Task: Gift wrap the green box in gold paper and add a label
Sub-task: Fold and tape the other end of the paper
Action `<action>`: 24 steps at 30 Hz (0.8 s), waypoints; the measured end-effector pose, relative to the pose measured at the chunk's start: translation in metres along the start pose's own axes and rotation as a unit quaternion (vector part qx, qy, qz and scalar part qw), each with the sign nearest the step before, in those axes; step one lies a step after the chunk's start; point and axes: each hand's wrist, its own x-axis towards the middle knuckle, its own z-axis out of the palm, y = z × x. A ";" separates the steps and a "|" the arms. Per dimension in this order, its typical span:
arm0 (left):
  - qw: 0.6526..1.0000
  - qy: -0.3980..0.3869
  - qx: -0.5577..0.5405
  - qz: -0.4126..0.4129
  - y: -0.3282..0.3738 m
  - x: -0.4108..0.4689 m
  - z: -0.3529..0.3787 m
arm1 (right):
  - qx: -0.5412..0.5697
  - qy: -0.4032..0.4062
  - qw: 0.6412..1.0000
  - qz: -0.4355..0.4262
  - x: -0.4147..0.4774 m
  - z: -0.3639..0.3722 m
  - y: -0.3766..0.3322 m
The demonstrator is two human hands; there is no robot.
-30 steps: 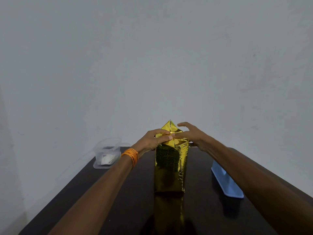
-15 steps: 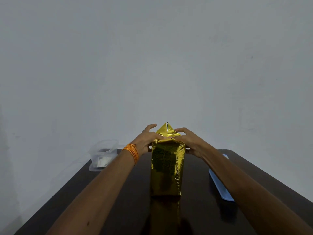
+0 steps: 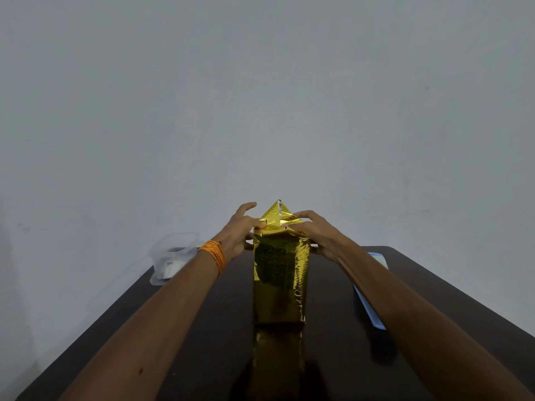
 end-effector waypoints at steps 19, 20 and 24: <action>0.934 0.151 0.156 0.282 0.049 -0.038 0.063 | -0.010 0.099 0.995 -0.029 -0.027 -0.041 -0.012; 0.931 0.144 0.170 0.290 0.050 -0.039 0.073 | -0.016 0.109 0.994 -0.027 -0.030 -0.049 -0.010; 0.916 0.114 0.206 0.324 0.049 -0.041 0.117 | -0.046 0.151 0.987 -0.016 -0.046 -0.084 -0.001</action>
